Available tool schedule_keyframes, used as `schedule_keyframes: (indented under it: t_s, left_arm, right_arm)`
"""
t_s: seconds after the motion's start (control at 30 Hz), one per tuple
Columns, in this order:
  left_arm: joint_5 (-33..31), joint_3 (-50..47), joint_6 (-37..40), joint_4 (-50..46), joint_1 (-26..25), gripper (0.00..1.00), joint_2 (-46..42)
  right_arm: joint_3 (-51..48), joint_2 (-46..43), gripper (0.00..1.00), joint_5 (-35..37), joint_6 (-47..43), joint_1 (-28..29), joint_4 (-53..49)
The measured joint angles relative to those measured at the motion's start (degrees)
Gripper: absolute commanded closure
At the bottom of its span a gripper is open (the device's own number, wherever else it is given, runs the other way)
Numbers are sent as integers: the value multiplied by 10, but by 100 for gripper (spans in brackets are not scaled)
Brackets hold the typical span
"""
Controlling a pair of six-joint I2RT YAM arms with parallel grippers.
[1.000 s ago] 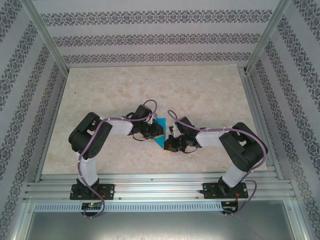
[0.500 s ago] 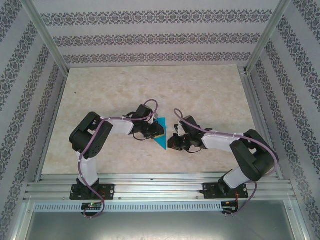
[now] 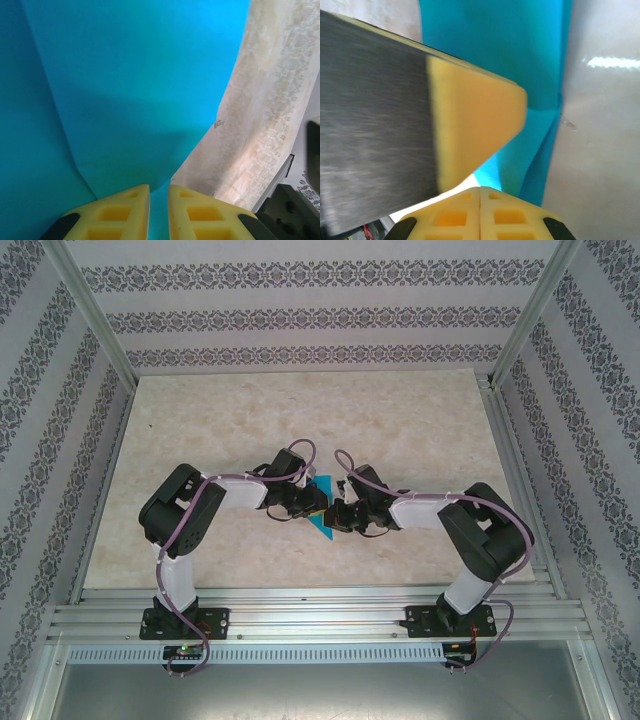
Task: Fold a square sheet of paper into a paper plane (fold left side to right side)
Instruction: Fourth fold the wing at the center of the table.
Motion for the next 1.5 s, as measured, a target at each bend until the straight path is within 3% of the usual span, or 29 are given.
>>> schedule_keyframes:
  t_s: [0.53, 1.5]
  left_arm:
    - [0, 11, 15, -18, 9, 76, 0]
    - [-35, 118, 106, -74, 140, 74, 39]
  right_arm:
    - [10, 13, 94, 30, -23, 7, -32]
    - [28, 25, 95, 19, -33, 7, -57]
